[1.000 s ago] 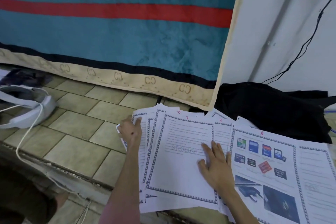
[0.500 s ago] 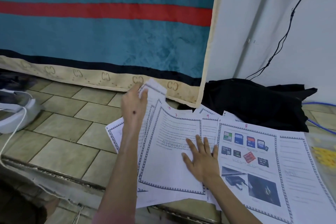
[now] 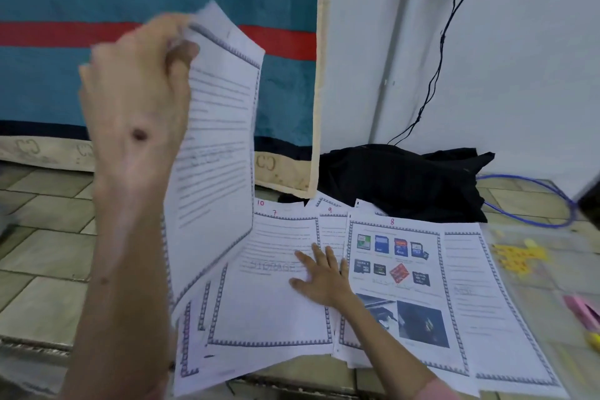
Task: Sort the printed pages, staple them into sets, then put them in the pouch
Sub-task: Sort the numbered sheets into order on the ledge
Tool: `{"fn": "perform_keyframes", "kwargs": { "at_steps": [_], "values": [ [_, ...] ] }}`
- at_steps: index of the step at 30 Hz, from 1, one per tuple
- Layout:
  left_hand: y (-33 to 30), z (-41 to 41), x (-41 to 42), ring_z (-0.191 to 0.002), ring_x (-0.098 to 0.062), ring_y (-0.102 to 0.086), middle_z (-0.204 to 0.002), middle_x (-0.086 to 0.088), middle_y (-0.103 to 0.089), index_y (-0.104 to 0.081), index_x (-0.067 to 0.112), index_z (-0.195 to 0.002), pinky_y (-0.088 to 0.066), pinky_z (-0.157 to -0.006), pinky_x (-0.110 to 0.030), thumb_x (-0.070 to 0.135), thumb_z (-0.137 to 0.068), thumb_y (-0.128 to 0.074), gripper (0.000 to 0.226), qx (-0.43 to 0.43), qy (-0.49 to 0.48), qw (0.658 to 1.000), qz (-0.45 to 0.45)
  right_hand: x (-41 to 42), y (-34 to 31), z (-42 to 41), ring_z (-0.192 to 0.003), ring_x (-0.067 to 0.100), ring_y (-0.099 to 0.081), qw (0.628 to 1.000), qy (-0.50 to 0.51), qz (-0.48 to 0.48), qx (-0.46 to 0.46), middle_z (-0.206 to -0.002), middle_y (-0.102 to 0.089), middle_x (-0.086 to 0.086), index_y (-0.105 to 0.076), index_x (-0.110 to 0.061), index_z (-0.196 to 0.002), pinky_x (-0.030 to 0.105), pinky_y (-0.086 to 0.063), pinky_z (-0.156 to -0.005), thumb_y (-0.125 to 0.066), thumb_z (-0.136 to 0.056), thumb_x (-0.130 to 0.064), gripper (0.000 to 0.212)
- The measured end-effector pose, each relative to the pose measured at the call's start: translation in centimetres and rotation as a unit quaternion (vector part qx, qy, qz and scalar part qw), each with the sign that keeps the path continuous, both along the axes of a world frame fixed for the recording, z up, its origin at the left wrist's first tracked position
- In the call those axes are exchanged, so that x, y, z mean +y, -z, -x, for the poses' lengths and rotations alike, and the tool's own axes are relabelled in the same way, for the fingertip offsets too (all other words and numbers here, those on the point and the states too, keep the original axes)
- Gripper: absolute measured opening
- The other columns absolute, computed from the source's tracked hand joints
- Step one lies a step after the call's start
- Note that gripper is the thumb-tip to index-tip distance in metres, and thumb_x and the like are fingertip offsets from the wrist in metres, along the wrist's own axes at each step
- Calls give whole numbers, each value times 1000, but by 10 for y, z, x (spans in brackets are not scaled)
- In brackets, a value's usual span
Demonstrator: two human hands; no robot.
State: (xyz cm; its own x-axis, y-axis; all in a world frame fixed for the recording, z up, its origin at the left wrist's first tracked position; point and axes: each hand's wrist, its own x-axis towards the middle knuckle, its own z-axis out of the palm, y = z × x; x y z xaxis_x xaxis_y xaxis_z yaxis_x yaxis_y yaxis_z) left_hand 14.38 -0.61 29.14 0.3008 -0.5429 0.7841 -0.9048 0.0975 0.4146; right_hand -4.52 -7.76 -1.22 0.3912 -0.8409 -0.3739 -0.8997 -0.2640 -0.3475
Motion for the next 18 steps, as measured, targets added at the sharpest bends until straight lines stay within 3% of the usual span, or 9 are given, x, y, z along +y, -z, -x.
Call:
{"fn": "perform_keyframes", "kwargs": {
  "at_steps": [2, 5, 6, 8, 11, 13, 15, 16, 18],
  "values": [
    [-10, -10, 1, -90, -17, -61, -98, 11, -65, -54, 42, -111, -47, -86, -29, 38, -92, -42, 23, 35, 30, 999, 10, -2, -4, 0, -146, 25, 11, 1000, -6, 26, 16, -159, 6, -2, -11, -40, -148, 53, 3, -115, -39, -89, -60, 68],
    [-19, -23, 2, -80, -5, -60, -78, 27, -61, -56, 58, -81, -50, -78, -25, 44, -87, -46, 18, 74, 38, 996, 9, -6, -10, 1, -146, 25, -1, 999, -7, 37, 18, -159, -6, -2, -22, -40, -146, 53, -6, -115, -41, -89, -58, 62],
    [-18, -25, 1, -75, 0, -59, -73, 31, -60, -54, 58, -75, -48, -75, -19, 43, -87, -48, 20, 87, 48, 995, -4, -8, -12, 2, -145, 23, -8, 999, 5, 31, -9, -158, -13, -2, -29, -39, -144, 51, -9, -115, -41, -91, -54, 57],
    [-8, -29, -7, -70, 1, -54, -72, 27, -58, -57, 47, -76, -43, -68, -17, 34, -90, -51, 20, 110, 71, 991, -34, -10, -16, 7, -139, 20, -29, 985, 77, 13, -154, -151, -34, 0, -47, -30, -136, 40, -22, -113, -44, -95, -44, 43],
    [33, -41, -33, -89, -13, -58, -91, 5, -64, -65, 26, -94, -42, -78, -25, 23, -92, -55, 10, 174, 99, 975, -100, -7, -31, 22, -126, 18, -49, 879, 235, -1, -416, -134, -56, 3, -62, -14, -122, 23, -34, -100, -42, -99, -33, 36],
    [70, -45, -55, -94, -21, -63, -94, -1, -66, -64, 25, -89, -49, -87, -35, 23, -91, -58, 7, 237, 110, 951, -164, -9, -40, 38, -116, 19, -56, 793, 304, -74, -522, -123, -63, 3, -65, -14, -116, 31, -40, -97, -40, -95, -47, 46],
    [112, -38, -71, -95, -24, -64, -95, -5, -67, -67, 17, -90, -51, -89, -41, 20, -90, -59, 8, 298, 117, 923, -214, -10, -44, 54, -98, 21, -62, 716, 311, -199, -593, -109, -68, 5, -61, -16, -118, 36, -47, -86, -39, -84, -65, 63],
    [133, -31, -76, -94, -23, -63, -95, -7, -66, -68, 9, -95, -51, -87, -39, 17, -90, -60, 13, 322, 124, 909, -233, -10, -46, 62, -99, 24, -63, 711, 292, -236, -595, -109, -68, 7, -59, -18, -122, 39, -48, -86, -42, -82, -68, 66],
    [175, -13, -85, -89, -19, -59, -94, -10, -64, -66, 1, -100, -50, -79, -35, 15, -91, -59, 18, 351, 146, 885, -270, -6, -46, 74, -111, 28, -61, 740, 247, -269, -565, -118, -67, 8, -57, -20, -126, 44, -45, -96, -44, -88, -61, 57]
  ]
}}
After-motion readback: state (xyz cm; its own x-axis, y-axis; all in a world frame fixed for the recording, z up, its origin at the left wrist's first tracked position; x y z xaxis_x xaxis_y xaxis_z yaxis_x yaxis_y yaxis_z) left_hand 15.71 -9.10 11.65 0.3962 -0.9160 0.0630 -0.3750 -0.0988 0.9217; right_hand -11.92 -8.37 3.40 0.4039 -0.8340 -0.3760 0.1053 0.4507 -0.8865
